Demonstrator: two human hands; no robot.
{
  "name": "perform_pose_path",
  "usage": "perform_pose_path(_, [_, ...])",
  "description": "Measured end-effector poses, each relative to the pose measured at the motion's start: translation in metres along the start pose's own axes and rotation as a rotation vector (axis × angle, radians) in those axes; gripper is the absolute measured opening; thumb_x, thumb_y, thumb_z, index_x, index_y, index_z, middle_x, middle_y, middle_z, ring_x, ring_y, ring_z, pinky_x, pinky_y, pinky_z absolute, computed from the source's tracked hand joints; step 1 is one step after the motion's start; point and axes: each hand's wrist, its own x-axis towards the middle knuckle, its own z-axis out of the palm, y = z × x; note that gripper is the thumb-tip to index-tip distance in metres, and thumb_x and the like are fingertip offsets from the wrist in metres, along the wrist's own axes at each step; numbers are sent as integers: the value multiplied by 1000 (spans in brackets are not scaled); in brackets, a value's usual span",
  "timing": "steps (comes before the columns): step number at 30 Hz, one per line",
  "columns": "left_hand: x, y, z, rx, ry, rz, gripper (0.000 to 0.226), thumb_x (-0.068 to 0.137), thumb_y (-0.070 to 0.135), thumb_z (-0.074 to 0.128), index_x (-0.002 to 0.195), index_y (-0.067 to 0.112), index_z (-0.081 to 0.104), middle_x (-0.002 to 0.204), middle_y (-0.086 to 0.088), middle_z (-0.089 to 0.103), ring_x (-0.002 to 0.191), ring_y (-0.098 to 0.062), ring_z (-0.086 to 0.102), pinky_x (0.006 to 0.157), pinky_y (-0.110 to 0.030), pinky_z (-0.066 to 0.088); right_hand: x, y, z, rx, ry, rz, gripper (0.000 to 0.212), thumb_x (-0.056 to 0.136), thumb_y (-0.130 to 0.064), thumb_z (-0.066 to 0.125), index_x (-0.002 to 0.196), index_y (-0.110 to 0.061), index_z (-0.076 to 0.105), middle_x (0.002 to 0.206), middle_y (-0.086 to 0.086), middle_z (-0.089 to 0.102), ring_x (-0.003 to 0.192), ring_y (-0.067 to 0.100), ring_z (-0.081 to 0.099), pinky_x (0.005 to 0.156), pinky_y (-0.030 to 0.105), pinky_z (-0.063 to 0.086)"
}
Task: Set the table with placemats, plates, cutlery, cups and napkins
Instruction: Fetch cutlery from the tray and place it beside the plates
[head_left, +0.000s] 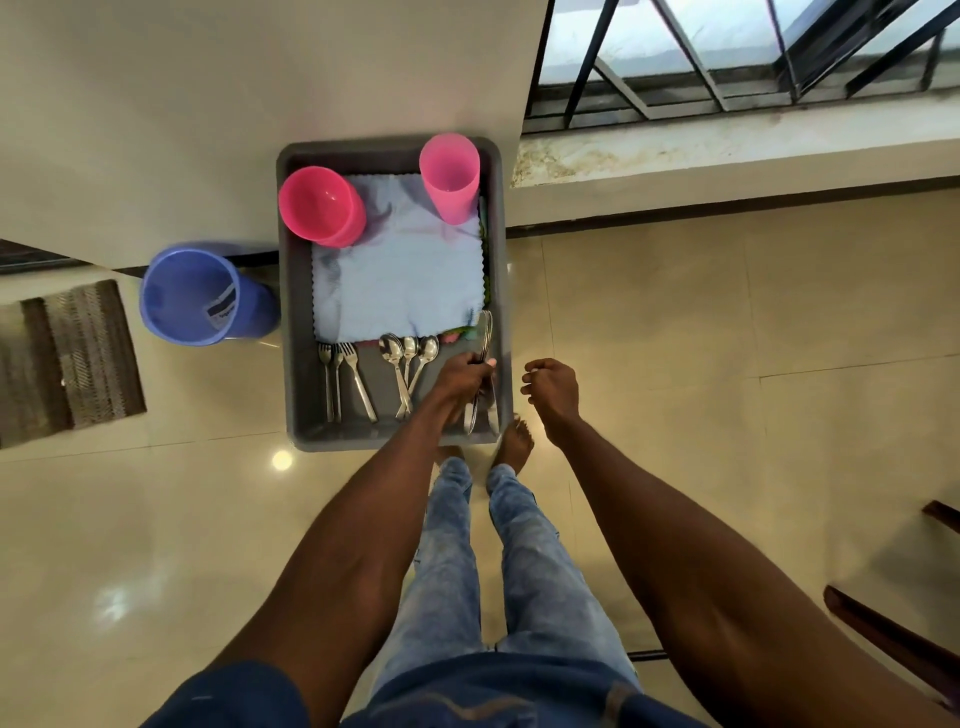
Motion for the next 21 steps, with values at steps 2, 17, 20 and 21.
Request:
perform_pose_path(2, [-24,8,-5,-23,-16,-10,9,98,14,56,89,12,57,79,-6,66,66,-17,61,50,-25,49,-17,-8,-4,-2,-30,-28,29,86,4,39,83,-10,64,85,11,65,71,21,59,57,27,43])
perform_pose_path(17, [-157,42,-1,-147,-348,-77,15,97,1,45,104,1,59,86,-13,71,80,-25,70,76,-38,58,-145,-5,-44,362,60,-34,22,95,-2,42,99,-1,63,80,13,63,63,21,59,56,29,44])
perform_pose_path(20, [-168,43,0,-27,-458,-65,17,95,0,48,109,-1,58,86,-14,72,81,-25,72,75,-40,57,-171,16,-42,513,179,-41,18,95,-6,45,97,-2,63,81,13,63,62,21,59,55,28,44])
perform_pose_path(21, [-173,43,0,35,-492,-47,18,94,-2,48,111,-3,56,86,-15,72,79,-25,72,71,-39,58,-180,24,-38,564,220,-31,17,96,-6,46,95,-3,62,80,12,63,62,21,59,55,28,44])
